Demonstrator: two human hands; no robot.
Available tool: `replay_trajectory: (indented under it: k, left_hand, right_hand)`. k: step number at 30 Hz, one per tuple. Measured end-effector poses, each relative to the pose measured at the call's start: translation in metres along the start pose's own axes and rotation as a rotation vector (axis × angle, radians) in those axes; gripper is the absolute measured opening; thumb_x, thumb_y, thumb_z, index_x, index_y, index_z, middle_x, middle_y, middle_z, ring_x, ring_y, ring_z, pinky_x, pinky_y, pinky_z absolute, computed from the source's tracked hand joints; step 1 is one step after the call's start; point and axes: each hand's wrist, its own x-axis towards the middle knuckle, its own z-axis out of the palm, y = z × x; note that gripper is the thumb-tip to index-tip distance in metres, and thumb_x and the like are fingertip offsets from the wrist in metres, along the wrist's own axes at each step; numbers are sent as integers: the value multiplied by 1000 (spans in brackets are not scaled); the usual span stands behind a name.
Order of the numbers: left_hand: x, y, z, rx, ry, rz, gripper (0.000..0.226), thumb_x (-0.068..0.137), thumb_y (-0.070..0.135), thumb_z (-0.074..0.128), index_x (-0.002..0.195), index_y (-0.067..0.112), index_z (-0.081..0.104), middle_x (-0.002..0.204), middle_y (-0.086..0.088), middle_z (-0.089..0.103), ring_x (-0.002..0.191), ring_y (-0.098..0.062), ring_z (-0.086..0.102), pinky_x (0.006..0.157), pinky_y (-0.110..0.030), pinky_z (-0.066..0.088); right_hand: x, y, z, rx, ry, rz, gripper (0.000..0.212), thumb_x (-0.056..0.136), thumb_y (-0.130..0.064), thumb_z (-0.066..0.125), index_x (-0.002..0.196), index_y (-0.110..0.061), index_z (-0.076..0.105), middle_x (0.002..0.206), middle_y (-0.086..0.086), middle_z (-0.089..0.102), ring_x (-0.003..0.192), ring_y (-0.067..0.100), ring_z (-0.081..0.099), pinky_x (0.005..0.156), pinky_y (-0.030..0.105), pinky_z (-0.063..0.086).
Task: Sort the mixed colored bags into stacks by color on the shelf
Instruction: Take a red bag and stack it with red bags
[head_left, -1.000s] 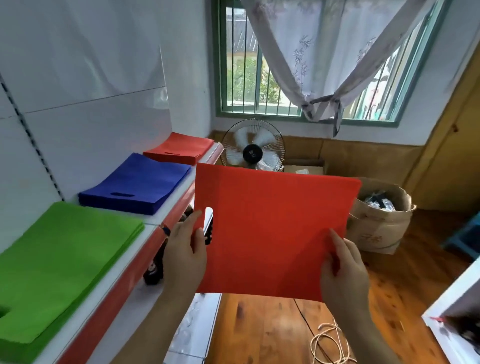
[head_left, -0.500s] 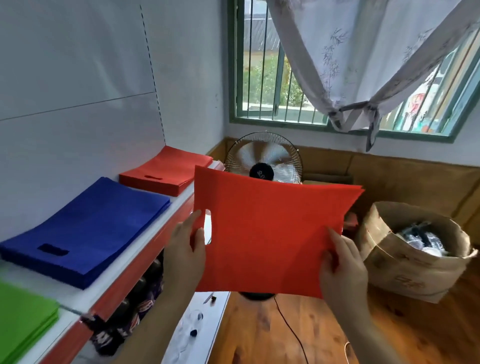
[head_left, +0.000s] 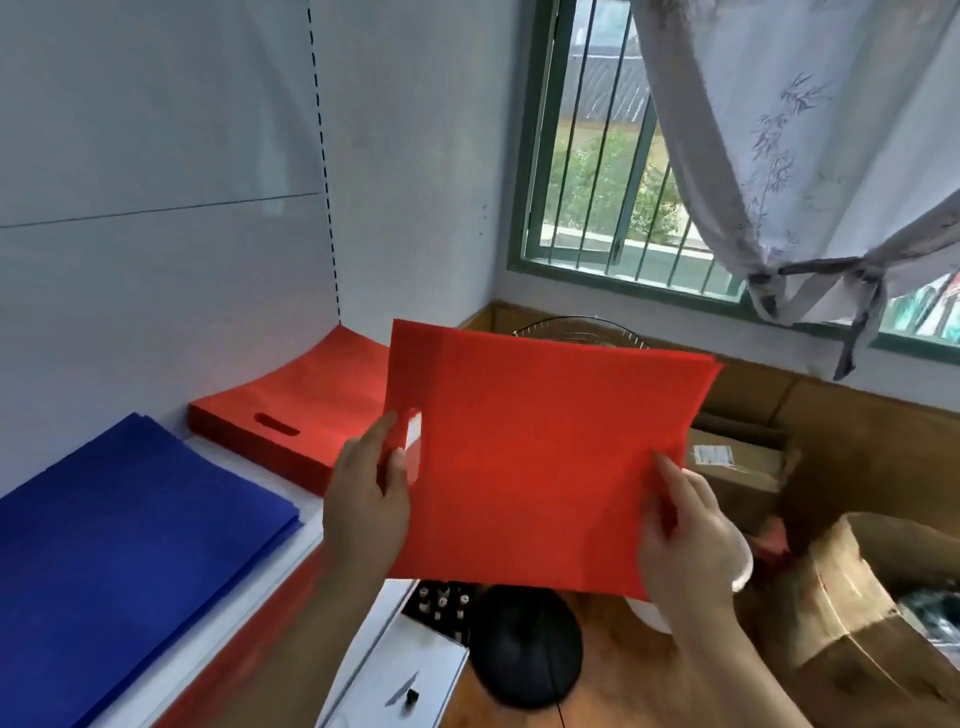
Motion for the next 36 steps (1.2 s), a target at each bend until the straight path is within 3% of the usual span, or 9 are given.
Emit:
replay_trajectory:
  k: [3, 8, 11, 13, 18, 21, 27, 31, 36]
  left_hand:
    - [27, -12, 4, 48, 54, -15, 44, 107, 25, 52, 149, 39, 50, 132, 22, 52, 113, 17, 45, 86, -1, 34]
    - [66, -36, 1, 134, 186, -72, 43, 109, 19, 48, 149, 34, 53, 131, 24, 53, 112, 25, 45, 88, -1, 35]
    - [81, -45, -2, 188, 297, -110, 43, 108, 12, 50, 148, 26, 56, 135, 19, 58, 118, 10, 52, 98, -13, 41]
    - [88, -52, -4, 243, 363, -118, 42, 108, 11, 52, 148, 21, 57, 138, 17, 58, 124, 3, 53, 101, -12, 41]
    - [99, -59, -3, 381, 562, -261, 38, 104, 12, 60, 140, 21, 63, 124, 4, 70, 107, -13, 65, 94, -31, 53]
    - [101, -63, -3, 479, 593, -356, 34, 102, 13, 62, 134, 21, 66, 120, 6, 69, 103, -14, 66, 90, -35, 55]
    - [107, -75, -7, 725, 557, -526, 31, 103, 18, 59, 132, 17, 68, 123, 0, 69, 103, -19, 65, 86, -42, 57]
    - [112, -87, -8, 800, 476, -640, 31, 105, 20, 56, 134, 17, 68, 124, -4, 67, 109, -22, 63, 87, -39, 55]
    - [111, -94, -6, 866, 445, -691, 32, 104, 22, 55, 134, 19, 66, 126, 0, 62, 109, -19, 60, 84, -34, 54]
  right_hand:
    - [35, 2, 38, 80, -97, 0, 49, 98, 1, 61, 144, -14, 63, 137, 2, 65, 117, 28, 66, 97, 44, 53]
    - [99, -7, 120, 179, -196, -160, 51, 97, 1, 61, 145, -16, 62, 133, 0, 65, 116, 23, 64, 100, 41, 53]
    - [133, -17, 173, 231, -288, -240, 56, 95, 4, 59, 146, -17, 61, 134, -2, 64, 115, 20, 64, 100, 33, 50]
    - [153, -25, 208, 289, -364, -289, 57, 95, 4, 58, 147, -18, 60, 134, -3, 63, 114, 18, 62, 100, 32, 48]
    - [199, -51, 281, 445, -555, -419, 50, 99, -1, 59, 144, -24, 63, 126, -11, 63, 106, 9, 59, 94, 29, 49]
    - [216, -65, 317, 456, -627, -481, 46, 98, -3, 62, 139, -22, 67, 122, -11, 64, 103, 6, 58, 94, 23, 46]
    - [232, -92, 374, 440, -813, -651, 46, 98, -4, 59, 143, -16, 64, 130, 0, 64, 110, 26, 64, 97, 42, 55]
    - [233, -102, 405, 362, -904, -693, 48, 98, -6, 56, 146, -13, 61, 135, 5, 61, 114, 33, 64, 96, 50, 55]
    - [225, -98, 426, 236, -988, -701, 50, 99, -13, 57, 149, -12, 57, 141, 8, 60, 129, 33, 55, 104, 48, 50]
